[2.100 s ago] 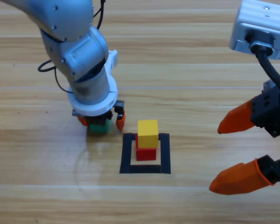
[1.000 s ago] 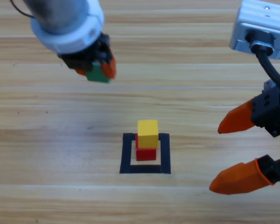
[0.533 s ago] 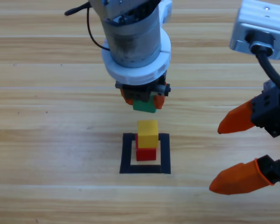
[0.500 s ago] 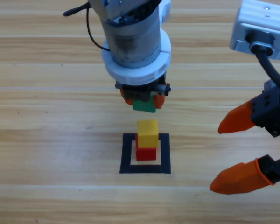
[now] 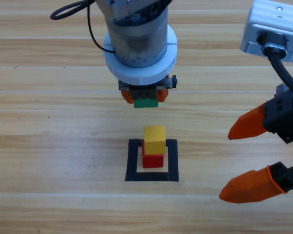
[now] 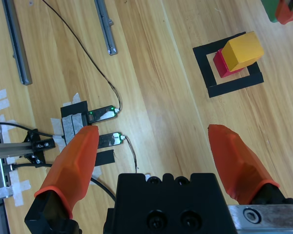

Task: Stack the blocks in the rectangular block: red at the bottom, yellow in the middle, green on top

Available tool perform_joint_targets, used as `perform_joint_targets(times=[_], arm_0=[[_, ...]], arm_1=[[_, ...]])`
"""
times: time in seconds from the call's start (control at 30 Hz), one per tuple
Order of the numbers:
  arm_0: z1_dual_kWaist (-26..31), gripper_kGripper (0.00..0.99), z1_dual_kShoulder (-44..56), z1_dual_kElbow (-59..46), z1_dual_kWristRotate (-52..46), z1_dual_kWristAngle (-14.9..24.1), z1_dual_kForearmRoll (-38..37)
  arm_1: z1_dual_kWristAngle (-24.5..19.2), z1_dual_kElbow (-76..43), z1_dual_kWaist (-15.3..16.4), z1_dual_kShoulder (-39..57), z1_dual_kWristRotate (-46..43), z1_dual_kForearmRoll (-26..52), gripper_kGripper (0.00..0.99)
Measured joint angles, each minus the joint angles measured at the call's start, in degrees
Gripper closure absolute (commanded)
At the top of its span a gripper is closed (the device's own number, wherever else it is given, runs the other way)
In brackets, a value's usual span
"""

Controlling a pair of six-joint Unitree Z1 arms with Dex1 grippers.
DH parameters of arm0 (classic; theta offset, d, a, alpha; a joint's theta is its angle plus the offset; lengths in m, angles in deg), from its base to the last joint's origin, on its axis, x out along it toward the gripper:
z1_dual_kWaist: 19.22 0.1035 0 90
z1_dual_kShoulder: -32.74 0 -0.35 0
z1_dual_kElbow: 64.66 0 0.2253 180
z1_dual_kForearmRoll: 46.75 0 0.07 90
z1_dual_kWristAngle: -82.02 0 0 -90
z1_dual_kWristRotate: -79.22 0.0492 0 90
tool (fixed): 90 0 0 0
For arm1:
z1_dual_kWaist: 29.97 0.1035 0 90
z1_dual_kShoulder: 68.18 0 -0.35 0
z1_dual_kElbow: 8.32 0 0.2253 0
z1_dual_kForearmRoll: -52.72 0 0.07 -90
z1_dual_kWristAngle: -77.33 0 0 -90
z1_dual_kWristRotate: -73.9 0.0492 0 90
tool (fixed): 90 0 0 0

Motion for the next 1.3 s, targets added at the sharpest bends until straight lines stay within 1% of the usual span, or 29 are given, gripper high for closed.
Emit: perform_joint_targets(times=[0.6,0.8,1.3], arm_0=[[-2.4,0.982,-1.1,-1.4,-0.5,0.1,-0.1],[-2.4,0.982,-1.1,-7.1,-0.5,0.0,-4.3],[-2.4,0.982,-1.1,-8.6,-0.2,-0.1,-6.9]], arm_1=[[0.0,0.0,0.0,0.0,0.0,0.0,0.000],[0.0,0.0,0.0,0.0,0.0,0.0,0.000],[0.0,0.0,0.0,0.0,0.0,0.0,0.000]])
